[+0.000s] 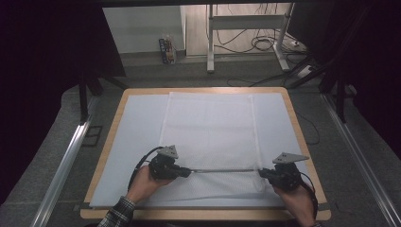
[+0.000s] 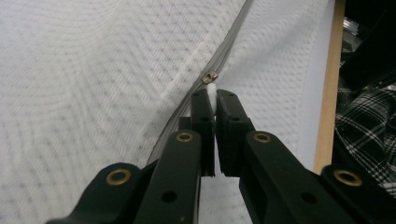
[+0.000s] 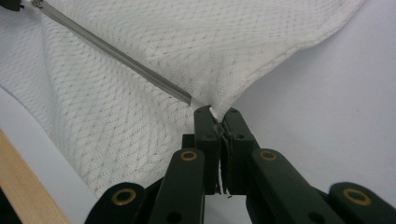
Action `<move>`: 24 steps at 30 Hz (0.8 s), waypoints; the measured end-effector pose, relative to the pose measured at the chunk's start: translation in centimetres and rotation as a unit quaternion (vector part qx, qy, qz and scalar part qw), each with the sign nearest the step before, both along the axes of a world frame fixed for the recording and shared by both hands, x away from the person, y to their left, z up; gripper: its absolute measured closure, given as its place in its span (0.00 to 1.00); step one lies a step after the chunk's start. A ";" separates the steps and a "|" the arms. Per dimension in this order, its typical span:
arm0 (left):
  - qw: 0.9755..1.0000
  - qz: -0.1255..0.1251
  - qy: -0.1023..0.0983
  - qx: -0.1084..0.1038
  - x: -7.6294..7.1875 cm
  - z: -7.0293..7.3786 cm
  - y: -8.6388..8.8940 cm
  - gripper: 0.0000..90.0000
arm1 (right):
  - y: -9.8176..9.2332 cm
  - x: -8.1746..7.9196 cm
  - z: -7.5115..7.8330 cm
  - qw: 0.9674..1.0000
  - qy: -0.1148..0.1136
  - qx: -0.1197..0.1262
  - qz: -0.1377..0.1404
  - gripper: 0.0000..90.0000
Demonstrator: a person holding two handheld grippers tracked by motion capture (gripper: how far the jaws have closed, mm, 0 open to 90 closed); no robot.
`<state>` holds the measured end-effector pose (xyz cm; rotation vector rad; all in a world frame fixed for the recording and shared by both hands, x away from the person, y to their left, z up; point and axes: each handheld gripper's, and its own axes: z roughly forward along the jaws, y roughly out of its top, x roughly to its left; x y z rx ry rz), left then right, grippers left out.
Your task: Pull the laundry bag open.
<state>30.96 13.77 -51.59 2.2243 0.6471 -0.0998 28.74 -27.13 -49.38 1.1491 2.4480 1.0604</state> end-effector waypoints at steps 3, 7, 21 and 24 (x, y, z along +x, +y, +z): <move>1.000 0.001 0.000 0.000 -0.1 0.0 0.1 0.97 | 0.0 0.0 0.0 1.000 0.001 -0.001 0.001 0.95; 1.000 0.005 -0.001 0.003 -0.2 -0.1 0.5 0.97 | -0.1 0.0 0.0 1.000 0.000 0.001 0.001 0.95; 1.000 0.023 0.001 0.006 -0.7 -0.1 2.3 0.97 | -0.2 0.1 -0.1 1.000 0.002 0.003 -0.002 0.95; 1.000 0.025 0.000 0.007 -0.9 -0.1 2.7 0.97 | -0.2 0.1 -0.1 1.000 0.001 0.001 -0.003 0.95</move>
